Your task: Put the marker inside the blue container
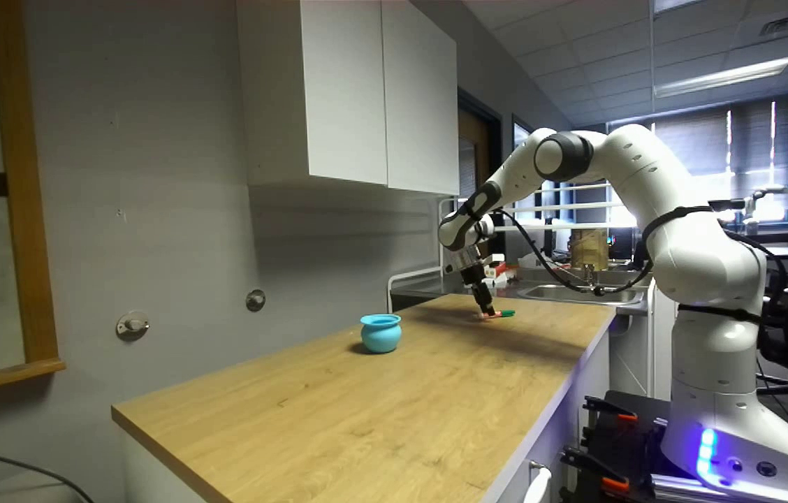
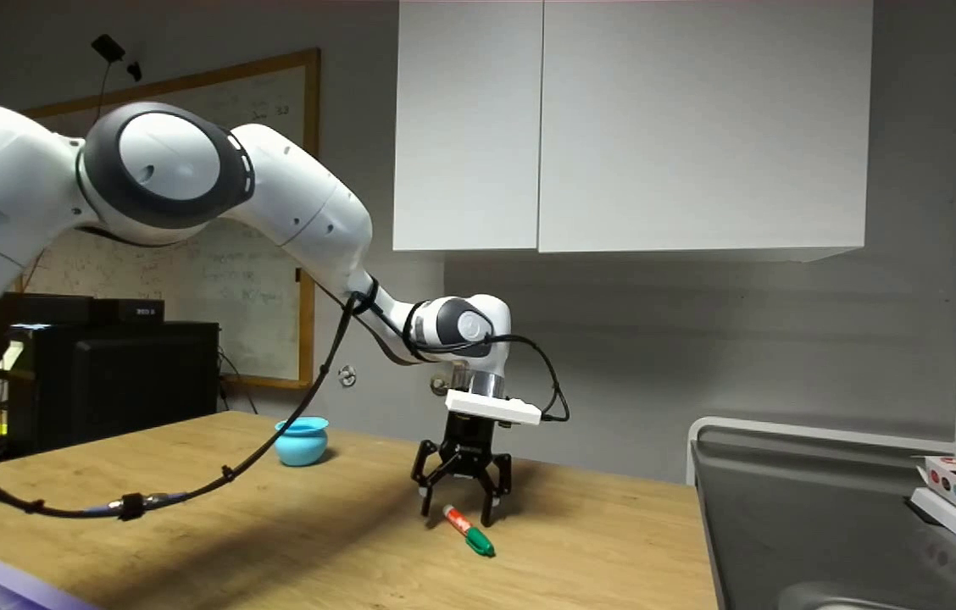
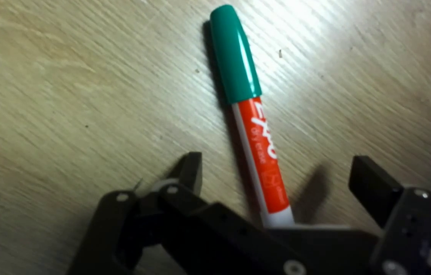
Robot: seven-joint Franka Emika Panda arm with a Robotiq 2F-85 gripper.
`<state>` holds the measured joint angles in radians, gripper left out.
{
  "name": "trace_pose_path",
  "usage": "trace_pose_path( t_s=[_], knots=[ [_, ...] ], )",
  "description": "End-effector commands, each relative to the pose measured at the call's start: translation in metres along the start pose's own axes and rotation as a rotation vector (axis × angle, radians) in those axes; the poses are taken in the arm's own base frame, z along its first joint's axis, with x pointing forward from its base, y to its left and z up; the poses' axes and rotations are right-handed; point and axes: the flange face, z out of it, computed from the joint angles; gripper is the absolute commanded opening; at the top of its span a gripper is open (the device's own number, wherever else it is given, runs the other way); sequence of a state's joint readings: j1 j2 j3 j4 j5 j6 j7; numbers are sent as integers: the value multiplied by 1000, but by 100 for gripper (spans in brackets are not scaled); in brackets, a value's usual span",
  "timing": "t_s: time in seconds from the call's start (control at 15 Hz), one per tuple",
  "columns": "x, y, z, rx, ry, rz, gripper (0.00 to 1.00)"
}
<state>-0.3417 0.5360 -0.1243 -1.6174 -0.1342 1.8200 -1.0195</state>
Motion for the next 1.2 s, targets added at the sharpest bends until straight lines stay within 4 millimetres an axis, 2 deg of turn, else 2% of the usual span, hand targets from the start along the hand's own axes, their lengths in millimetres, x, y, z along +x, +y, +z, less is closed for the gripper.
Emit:
trace_pose_path(
  t_s=[0.0,0.07,0.2,0.67,0.8,0.87,1.13],
  knots=[
    [6,6,5,-6,19,-11,100],
    [6,6,4,-11,23,-13,78],
    [5,8,2,-26,33,-11,68],
    [7,12,1,-56,56,-7,14],
    [7,10,0,-56,60,-1,8],
    [7,9,-1,-50,68,13,13],
    [6,-8,-22,-30,122,122,11]
  ],
)
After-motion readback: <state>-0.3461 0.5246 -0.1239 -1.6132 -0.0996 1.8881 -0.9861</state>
